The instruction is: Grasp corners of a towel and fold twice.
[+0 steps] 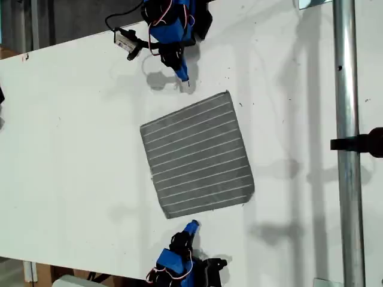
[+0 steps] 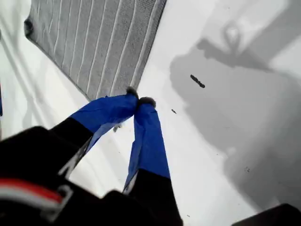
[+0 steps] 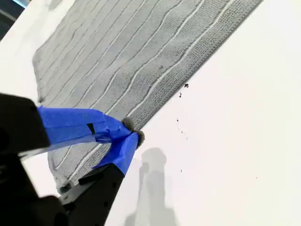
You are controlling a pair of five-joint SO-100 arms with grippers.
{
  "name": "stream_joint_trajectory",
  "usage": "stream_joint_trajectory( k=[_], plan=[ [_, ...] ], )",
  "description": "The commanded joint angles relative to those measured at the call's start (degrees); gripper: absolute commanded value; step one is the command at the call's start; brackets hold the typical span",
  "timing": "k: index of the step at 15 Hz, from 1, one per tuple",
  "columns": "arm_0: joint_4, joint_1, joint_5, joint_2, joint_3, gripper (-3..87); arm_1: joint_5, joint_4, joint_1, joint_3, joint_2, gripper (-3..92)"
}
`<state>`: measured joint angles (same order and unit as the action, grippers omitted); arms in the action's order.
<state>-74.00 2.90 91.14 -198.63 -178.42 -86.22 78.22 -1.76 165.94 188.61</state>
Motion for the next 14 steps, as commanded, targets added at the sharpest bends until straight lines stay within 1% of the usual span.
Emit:
stream_joint_trajectory(
  k=[1,2,3,4,6,7,8,9,10,11,12,13,14],
  plan=[
    [0.0,-1.1,0.7,-0.2,-0.2,-2.9,2.3,-1.1,1.2,-6.7,-1.0,-0.3],
    [0.0,-1.2,0.8,-0.2,-0.2,-2.9,4.3,-1.3,2.4,-12.1,-8.0,-0.3],
    [0.0,-1.8,0.4,-0.2,-0.2,-2.9,7.3,-1.3,3.7,-20.6,-20.1,-0.3],
    [0.0,-2.5,-0.5,-0.2,-0.2,-2.9,13.0,-0.8,5.4,-30.1,-32.0,-0.3],
    [0.0,-2.7,-1.1,-0.2,-0.2,-2.9,21.9,1.0,10.3,-45.0,-46.7,-0.3],
    [0.0,-2.6,-0.8,-0.2,-0.2,-2.9,24.1,3.4,12.7,-50.9,-53.7,-0.3],
    [0.0,-2.5,-0.4,-0.2,-0.2,-2.9,26.6,8.2,15.3,-57.6,-62.7,0.7],
    [0.0,-2.5,-0.2,-0.2,-0.2,-2.9,28.6,12.6,17.6,-63.5,-71.6,14.0],
    [0.0,-2.4,0.1,-0.2,-0.2,-2.9,29.0,14.7,19.0,-67.2,-77.8,24.9],
    [0.0,-2.1,0.2,-0.2,-0.2,-2.9,29.5,14.6,20.0,-69.1,-80.9,34.6],
    [0.0,-1.8,0.5,-0.2,-0.2,-2.9,29.9,14.9,20.3,-70.2,-82.8,40.0],
    [0.0,-1.5,0.8,-0.2,-0.2,-2.9,29.9,15.3,20.3,-70.0,-84.3,41.4],
    [0.0,-1.4,1.0,-0.2,-0.2,-2.9,29.9,13.1,20.3,-68.1,-85.6,41.4]
  ],
)
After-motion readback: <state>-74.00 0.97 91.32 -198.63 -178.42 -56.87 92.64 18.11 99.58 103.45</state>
